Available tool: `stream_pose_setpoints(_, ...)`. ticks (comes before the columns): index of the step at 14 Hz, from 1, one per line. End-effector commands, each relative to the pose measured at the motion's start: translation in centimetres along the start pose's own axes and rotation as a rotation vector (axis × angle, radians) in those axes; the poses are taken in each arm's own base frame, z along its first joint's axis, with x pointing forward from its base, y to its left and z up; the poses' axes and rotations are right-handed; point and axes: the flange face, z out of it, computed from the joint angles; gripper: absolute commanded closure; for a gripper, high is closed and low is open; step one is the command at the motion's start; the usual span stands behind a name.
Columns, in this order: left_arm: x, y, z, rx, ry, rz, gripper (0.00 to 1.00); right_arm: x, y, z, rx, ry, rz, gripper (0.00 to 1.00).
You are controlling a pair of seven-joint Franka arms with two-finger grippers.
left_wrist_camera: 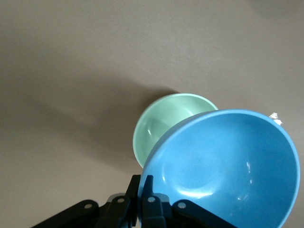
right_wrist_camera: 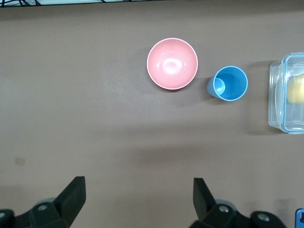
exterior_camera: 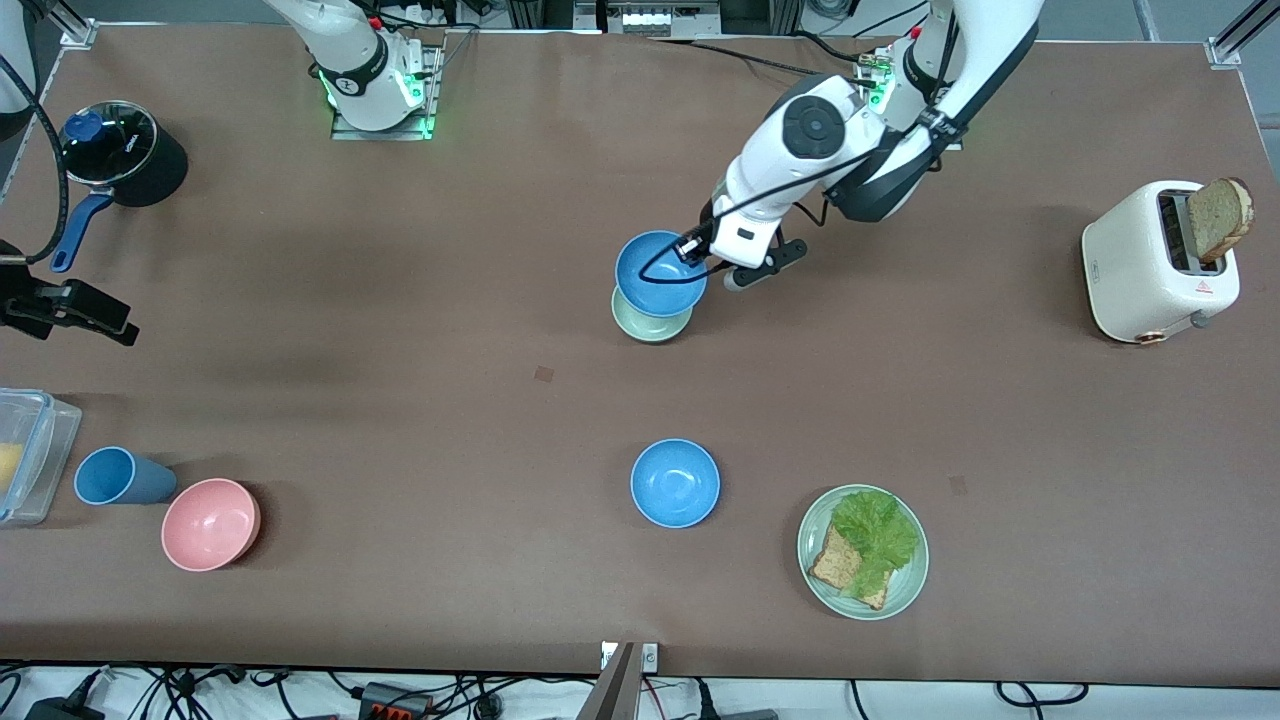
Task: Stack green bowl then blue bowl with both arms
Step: 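Carry the blue bowl with the left gripper onto the green bowl, then open the left gripper and lift it away from the stacked bowls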
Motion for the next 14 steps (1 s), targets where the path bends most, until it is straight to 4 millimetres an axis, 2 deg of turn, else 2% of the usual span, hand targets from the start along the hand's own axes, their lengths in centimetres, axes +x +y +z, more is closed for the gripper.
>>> stream_pose_setpoints(1, -0.5, 1.6, 2.5, 0.012, 0.043, 0.003, 1.00, -1.4, 0.2, -0.3, -0.010, -0.037, -0.017, 0.00)
stream_pose_setpoints(4, -0.8, 1.7, 3.3, 0.021, 0.044, 0.019, 1.00, -1.7, 0.5, -1.1, -0.011, -0.027, -0.021, 0.00)
stream_pose_setpoints(7, -0.6, 1.6, 4.1, 0.032, 0.060, 0.066, 0.99, -2.0, 0.9, -0.8, -0.008, -0.041, -0.036, 0.00)
stream_pose_setpoints(9, -0.4, 1.4, 4.8, 0.041, 0.072, 0.098, 0.99, -3.0, 0.7, -0.9, -0.004, -0.038, -0.026, 0.00)
stream_pose_setpoints(10, -0.3, 1.5, 4.8, 0.039, 0.071, 0.098, 0.94, -3.5, 0.5, -0.5, -0.001, -0.044, -0.029, 0.00)
stream_pose_setpoints(11, 0.1, 2.1, 4.4, 0.033, 0.073, 0.088, 0.80, -4.1, 0.5, -0.5, 0.000, -0.044, -0.028, 0.00)
stream_pose_setpoints(13, 1.3, 2.3, 3.3, 0.062, 0.091, 0.069, 0.67, -5.1, 0.5, -0.3, 0.002, -0.030, -0.032, 0.00)
stream_pose_setpoints(14, 1.8, 2.8, 2.1, 0.093, 0.102, 0.053, 0.66, -5.7, 0.4, -0.2, 0.000, -0.022, -0.040, 0.00)
